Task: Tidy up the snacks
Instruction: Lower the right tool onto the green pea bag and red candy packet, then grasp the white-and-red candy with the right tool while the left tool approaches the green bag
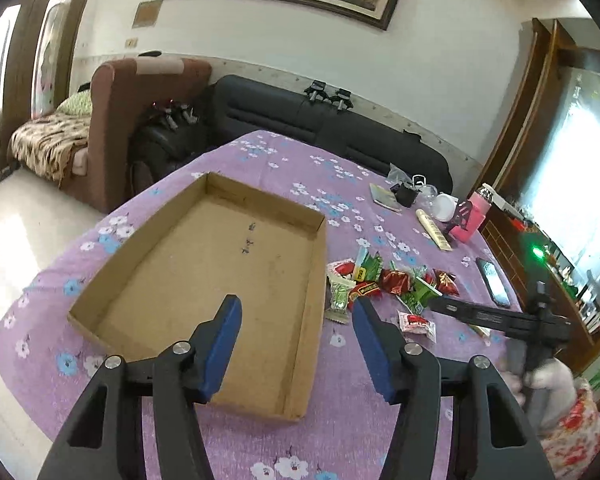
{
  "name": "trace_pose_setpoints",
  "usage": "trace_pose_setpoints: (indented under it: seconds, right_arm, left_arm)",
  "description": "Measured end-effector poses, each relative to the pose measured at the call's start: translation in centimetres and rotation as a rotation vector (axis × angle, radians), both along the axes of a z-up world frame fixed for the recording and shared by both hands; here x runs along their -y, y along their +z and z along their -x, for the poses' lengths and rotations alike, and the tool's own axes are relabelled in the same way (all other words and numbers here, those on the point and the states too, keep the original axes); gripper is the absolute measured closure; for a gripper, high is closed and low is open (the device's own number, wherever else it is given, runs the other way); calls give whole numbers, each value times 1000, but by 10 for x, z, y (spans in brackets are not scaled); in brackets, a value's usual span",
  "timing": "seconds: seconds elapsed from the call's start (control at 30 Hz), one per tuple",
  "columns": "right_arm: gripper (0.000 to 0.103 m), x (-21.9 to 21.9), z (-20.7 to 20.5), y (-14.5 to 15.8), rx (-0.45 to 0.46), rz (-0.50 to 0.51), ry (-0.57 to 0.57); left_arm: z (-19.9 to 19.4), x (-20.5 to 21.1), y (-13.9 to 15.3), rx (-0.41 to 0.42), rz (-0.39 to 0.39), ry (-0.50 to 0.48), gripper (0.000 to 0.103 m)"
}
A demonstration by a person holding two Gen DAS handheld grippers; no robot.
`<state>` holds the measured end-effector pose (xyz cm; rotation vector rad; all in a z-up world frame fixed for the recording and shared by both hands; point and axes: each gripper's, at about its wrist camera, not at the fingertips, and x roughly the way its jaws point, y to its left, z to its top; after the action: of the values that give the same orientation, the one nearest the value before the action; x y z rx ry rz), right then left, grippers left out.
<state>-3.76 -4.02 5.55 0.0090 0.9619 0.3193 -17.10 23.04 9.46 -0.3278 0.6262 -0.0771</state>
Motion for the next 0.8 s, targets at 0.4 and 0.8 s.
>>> trace_pose_setpoints:
  seconds: [0.4, 0.8]
  right_arm:
    - [50, -102, -103, -34, -105, 97, 55]
    - [62, -67, -44, -31, -195, 201, 175]
  left_arm:
    - [6, -5, 7, 19, -31, -17, 42]
    - [-7, 7, -5, -5, -14, -52, 42]
